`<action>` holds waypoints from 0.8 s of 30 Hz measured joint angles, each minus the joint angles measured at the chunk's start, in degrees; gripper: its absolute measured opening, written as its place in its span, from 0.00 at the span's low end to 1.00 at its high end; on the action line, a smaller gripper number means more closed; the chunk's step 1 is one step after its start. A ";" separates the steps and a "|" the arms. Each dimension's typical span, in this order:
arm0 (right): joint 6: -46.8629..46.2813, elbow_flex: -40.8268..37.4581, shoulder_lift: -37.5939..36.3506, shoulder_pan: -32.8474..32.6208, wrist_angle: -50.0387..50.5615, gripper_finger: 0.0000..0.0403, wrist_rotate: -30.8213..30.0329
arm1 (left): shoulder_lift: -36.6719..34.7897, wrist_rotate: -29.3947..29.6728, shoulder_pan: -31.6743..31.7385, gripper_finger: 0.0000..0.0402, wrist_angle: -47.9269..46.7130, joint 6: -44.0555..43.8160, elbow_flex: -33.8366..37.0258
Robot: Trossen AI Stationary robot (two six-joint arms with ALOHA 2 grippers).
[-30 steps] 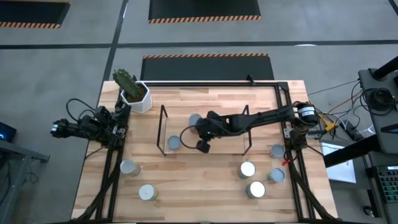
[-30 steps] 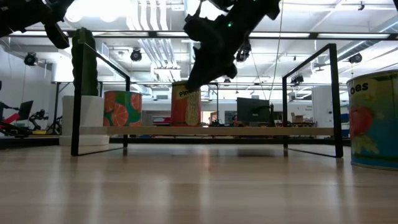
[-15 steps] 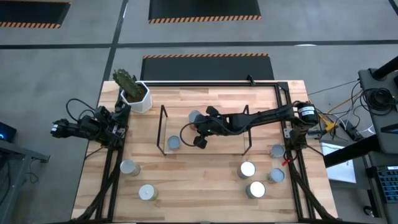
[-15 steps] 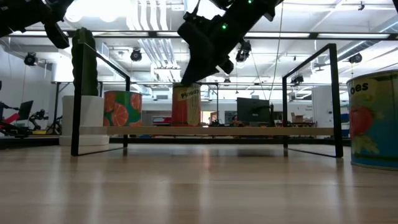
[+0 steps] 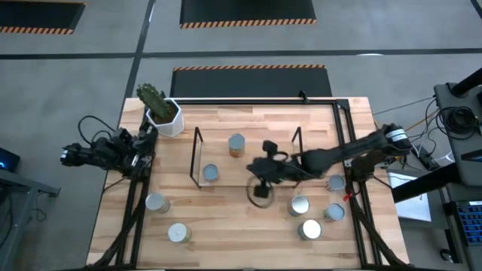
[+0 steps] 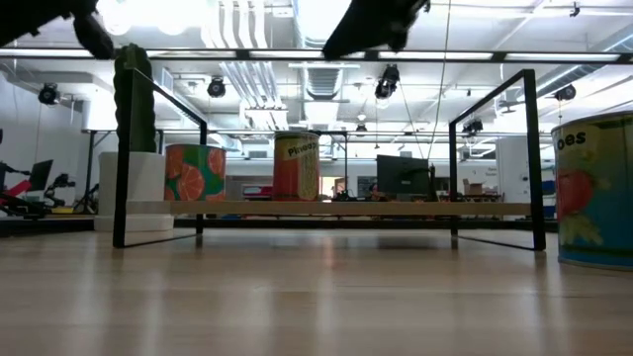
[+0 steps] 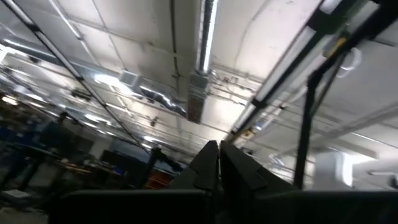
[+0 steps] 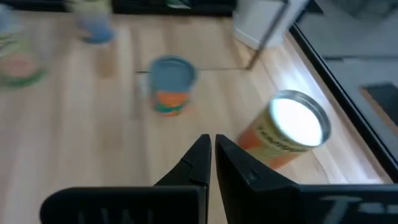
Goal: Pick and place cans onto a shelf
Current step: Put the canned tomatoes on the shelf
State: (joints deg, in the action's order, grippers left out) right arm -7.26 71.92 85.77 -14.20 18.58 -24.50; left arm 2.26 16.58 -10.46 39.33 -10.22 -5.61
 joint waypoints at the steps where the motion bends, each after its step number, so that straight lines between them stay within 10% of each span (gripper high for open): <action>1: 1.10 -0.98 -1.21 -1.23 -0.62 0.03 -0.04 | 1.17 -2.26 0.00 0.00 -0.39 -0.72 -0.80; 15: 14.29 -20.13 -19.31 -10.18 -18.91 0.03 -1.25 | 37.02 -6.74 -1.32 0.00 1.98 -7.66 -17.48; 24: 5.11 -24.08 -28.26 -10.64 -13.86 0.03 -0.70 | 53.24 -6.70 -4.59 0.00 -21.03 -6.72 -38.37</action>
State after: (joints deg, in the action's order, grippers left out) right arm -2.15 47.84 57.51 -24.83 4.72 -25.20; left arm 55.49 9.88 -15.05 18.30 -16.94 -43.98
